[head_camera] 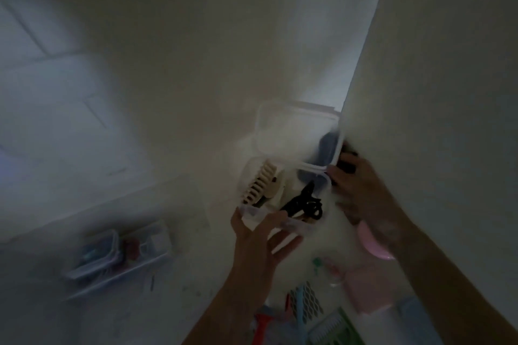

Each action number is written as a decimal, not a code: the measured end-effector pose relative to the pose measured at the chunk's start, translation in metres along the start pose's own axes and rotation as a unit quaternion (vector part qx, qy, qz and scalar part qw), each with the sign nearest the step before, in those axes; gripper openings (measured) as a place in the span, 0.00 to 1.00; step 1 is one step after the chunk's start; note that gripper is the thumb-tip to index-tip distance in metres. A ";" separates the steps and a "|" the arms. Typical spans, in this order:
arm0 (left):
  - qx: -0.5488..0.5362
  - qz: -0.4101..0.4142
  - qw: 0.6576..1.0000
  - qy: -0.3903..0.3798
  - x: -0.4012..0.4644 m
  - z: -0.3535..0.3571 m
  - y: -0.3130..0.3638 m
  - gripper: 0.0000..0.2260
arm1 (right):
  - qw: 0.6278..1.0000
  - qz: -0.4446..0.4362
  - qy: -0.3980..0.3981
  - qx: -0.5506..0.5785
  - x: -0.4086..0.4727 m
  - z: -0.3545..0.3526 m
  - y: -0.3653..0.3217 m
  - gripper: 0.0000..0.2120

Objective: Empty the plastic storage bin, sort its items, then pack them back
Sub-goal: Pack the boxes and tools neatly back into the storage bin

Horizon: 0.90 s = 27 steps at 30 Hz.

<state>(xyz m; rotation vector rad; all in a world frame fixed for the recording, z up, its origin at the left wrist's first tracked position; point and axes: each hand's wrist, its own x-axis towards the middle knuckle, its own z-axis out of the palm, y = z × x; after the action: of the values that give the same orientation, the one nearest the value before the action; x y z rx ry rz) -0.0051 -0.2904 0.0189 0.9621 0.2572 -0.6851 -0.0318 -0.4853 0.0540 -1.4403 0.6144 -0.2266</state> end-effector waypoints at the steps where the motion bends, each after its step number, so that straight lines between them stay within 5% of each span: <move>1: 0.002 0.003 1.000 -0.008 -0.013 0.003 0.007 0.34 | 1.000 0.015 -0.012 0.009 -0.015 0.010 0.002 0.23; 5: 0.058 0.056 0.997 -0.020 -0.056 -0.006 0.031 0.42 | 0.989 0.018 -0.098 0.107 -0.061 0.033 -0.001 0.18; 9: 0.315 0.161 0.933 -0.066 -0.064 -0.055 0.077 0.55 | 0.981 0.032 -0.148 0.120 -0.084 0.035 -0.023 0.17; 17: 0.387 0.238 0.861 -0.226 -0.079 -0.092 0.134 0.60 | 0.982 0.067 -0.165 0.063 -0.113 0.070 -0.039 0.19; 20: 0.403 0.264 0.845 -0.233 -0.095 -0.094 0.144 0.56 | 0.977 0.042 -0.202 0.059 -0.124 0.080 -0.040 0.20; 24: 0.483 0.352 0.771 -0.221 -0.105 -0.098 0.148 0.40 | 0.986 0.002 -0.161 -0.053 -0.127 0.095 -0.038 0.38; 27: 0.512 0.407 0.729 -0.204 -0.106 -0.102 0.152 0.35 | 0.986 -0.029 -0.136 -0.090 -0.132 0.105 -0.042 0.40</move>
<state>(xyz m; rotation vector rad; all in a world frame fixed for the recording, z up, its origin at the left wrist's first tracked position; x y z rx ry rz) 0.0205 -0.1030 0.1151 1.7577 -1.0254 -0.1299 -0.0769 -0.3355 0.1292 -1.6307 0.3764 -0.0185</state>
